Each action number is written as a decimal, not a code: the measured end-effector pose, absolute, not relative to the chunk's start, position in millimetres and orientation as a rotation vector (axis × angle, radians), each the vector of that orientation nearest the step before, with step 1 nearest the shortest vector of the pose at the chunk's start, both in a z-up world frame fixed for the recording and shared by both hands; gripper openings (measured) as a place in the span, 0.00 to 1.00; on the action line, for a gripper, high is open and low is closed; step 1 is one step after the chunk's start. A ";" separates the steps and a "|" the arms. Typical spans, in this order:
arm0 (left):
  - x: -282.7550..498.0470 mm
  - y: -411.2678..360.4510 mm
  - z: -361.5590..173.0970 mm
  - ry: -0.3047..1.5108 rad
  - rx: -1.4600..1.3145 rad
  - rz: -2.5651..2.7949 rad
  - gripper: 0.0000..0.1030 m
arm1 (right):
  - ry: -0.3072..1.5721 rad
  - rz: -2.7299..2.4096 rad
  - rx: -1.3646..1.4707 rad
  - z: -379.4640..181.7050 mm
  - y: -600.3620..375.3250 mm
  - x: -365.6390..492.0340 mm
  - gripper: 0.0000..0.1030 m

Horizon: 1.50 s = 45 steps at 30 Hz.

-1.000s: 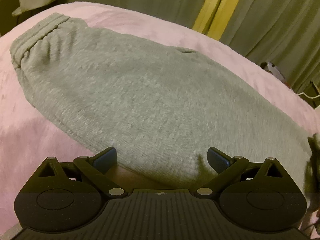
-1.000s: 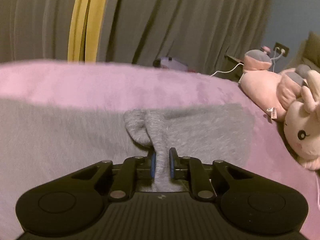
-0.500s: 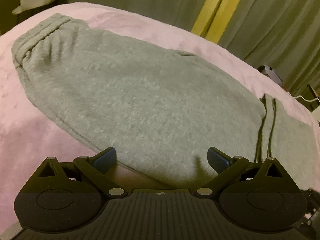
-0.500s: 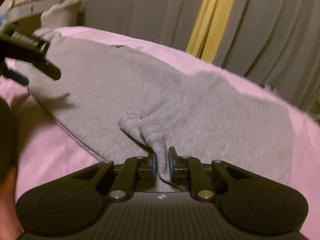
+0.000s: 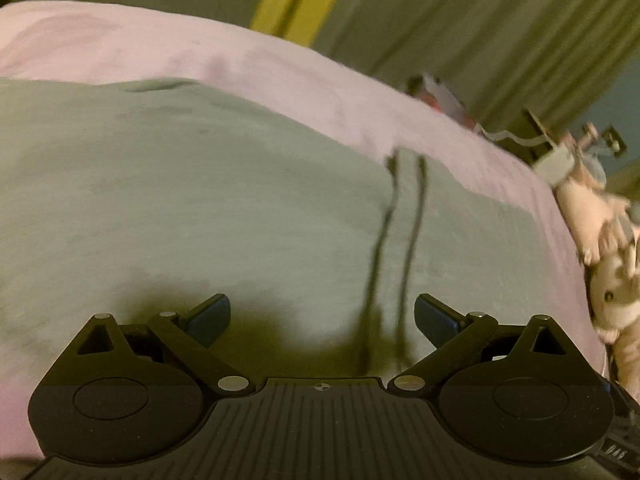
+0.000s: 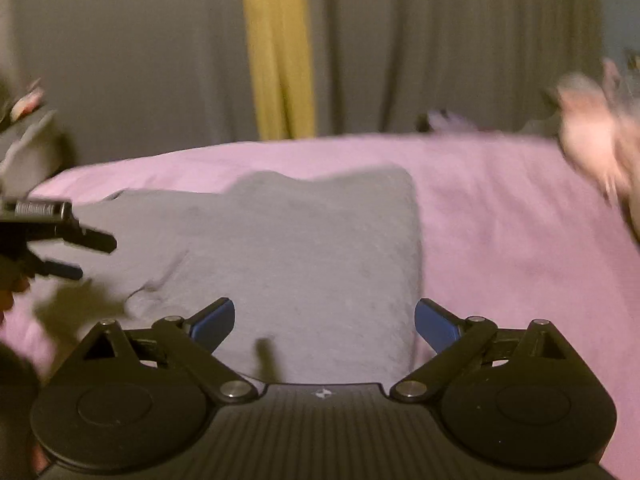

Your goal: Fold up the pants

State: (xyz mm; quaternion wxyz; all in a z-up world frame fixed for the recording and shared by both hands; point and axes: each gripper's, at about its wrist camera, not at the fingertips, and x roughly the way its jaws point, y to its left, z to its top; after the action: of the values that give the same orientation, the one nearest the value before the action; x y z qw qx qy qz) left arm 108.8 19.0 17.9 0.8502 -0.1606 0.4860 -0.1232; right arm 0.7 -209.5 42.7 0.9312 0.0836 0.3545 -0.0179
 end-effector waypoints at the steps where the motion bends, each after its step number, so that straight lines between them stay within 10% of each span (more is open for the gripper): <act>1: 114.0 10.0 15.2 1.031 -0.326 -0.279 0.98 | 0.713 -0.049 0.199 40.8 -213.6 0.8 0.94; 11: 150.7 -56.6 -8.9 1.079 -0.213 -0.422 0.92 | 0.738 -0.035 0.304 24.1 -233.5 17.9 0.94; 13: 152.8 -67.8 -6.6 1.084 -0.195 -0.477 0.66 | 0.744 -0.047 0.334 22.6 -237.0 17.9 0.94; 22: 155.6 -47.6 -9.3 1.081 -0.322 -0.426 0.19 | 0.748 -0.075 0.402 17.3 -247.1 16.0 0.94; 39: 83.9 27.1 43.6 0.921 -0.186 -0.243 0.19 | 0.722 -0.072 0.346 26.3 -237.4 10.1 0.94; 42: 83.0 34.8 37.3 0.936 -0.199 -0.201 0.29 | 0.729 -0.076 0.328 27.0 -234.4 11.4 0.94; 45: 80.0 34.3 34.3 0.920 -0.176 -0.176 0.59 | 0.731 -0.078 0.317 27.6 -232.9 11.2 0.94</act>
State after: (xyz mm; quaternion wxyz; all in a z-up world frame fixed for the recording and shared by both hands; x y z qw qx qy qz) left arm 80.0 34.3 34.3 0.8886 -0.0849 0.4428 -0.0847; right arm 11.2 -232.9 27.6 0.9209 0.1543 0.3558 -0.0381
